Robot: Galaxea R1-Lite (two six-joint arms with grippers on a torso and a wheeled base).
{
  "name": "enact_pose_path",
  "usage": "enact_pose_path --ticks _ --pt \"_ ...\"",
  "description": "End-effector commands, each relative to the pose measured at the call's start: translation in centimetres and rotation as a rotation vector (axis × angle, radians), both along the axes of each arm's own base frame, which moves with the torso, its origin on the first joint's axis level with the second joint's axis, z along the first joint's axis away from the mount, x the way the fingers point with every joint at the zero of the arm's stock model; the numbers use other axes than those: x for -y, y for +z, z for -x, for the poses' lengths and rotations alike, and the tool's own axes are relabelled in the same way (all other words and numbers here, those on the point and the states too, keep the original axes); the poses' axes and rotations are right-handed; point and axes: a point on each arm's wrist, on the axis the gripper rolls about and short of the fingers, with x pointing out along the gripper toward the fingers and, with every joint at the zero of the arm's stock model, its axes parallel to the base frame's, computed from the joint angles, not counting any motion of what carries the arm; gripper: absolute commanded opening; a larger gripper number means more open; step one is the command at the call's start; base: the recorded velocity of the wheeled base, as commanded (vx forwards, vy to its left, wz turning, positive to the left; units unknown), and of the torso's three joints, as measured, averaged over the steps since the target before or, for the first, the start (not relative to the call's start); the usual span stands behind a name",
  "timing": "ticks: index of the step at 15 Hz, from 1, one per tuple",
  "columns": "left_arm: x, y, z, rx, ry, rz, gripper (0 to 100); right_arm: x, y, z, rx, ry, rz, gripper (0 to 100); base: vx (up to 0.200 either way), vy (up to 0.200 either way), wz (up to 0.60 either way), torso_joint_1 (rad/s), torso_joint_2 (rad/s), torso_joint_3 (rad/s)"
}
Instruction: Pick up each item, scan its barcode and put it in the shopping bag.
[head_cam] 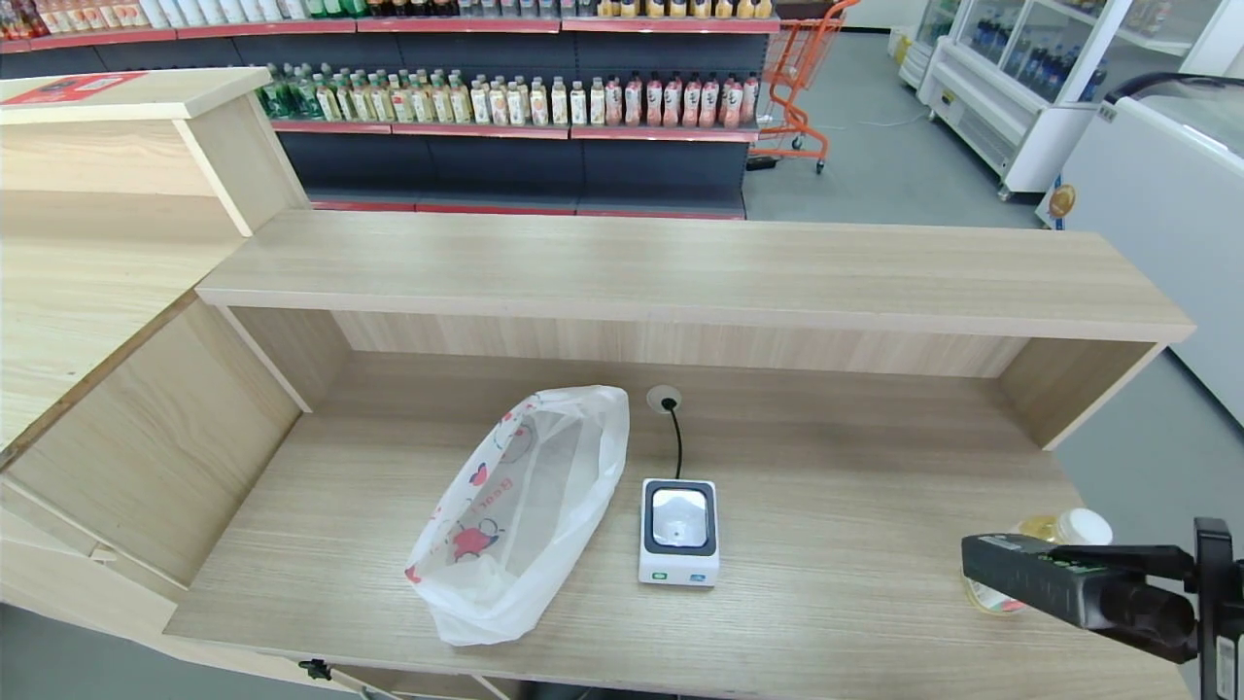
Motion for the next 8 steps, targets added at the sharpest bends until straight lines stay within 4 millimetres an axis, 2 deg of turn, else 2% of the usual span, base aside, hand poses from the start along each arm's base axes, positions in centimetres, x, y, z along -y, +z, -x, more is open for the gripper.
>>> enact_pose_path --ticks 1,2,5,8 --pt "0.0 0.0 0.0 0.0 0.002 0.0 100 0.2 -0.2 -1.0 0.121 0.127 0.049 0 0.0 0.0 0.0 0.0 0.0 0.0" --pt "0.0 0.0 0.0 0.0 0.0 0.0 100 0.0 -0.1 -1.2 0.142 0.149 0.06 0 0.0 0.0 0.0 0.0 0.0 0.0" --pt "0.0 0.0 0.0 0.0 0.002 0.0 100 -3.6 0.6 -2.5 0.309 0.433 0.14 0 0.0 0.0 0.0 0.0 0.0 0.0" --pt "0.0 0.0 0.0 0.0 0.002 0.0 100 -6.7 1.1 -4.5 0.61 0.738 0.211 0 0.0 0.0 0.0 0.0 0.0 0.0"
